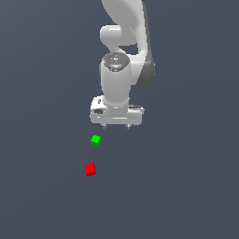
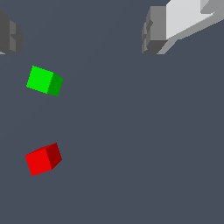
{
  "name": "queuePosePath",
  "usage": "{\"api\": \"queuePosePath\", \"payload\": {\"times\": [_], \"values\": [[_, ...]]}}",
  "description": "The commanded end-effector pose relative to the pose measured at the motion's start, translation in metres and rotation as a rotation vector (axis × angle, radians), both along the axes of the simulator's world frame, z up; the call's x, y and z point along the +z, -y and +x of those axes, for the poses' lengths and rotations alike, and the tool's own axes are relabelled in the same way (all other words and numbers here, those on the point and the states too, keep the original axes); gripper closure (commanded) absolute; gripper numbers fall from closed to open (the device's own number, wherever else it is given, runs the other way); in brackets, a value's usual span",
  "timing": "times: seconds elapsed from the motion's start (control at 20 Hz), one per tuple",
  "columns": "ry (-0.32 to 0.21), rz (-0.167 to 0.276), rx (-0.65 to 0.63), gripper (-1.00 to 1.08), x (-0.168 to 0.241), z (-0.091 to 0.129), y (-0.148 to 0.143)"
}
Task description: Stack the red cube on top of the green cube.
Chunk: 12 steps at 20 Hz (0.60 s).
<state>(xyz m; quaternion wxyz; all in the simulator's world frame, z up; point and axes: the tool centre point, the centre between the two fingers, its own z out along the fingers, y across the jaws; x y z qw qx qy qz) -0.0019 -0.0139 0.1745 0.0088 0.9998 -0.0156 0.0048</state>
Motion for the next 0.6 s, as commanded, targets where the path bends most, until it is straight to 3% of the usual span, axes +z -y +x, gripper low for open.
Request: {"api": "queuePosePath", "payload": {"times": [0.0,0.55], "values": [[0.000,0.000,0.000,-0.92,0.000,0.000,0.000],[-0.002,0.002,0.044,-0.92,-0.015,0.016,0.020]]}}
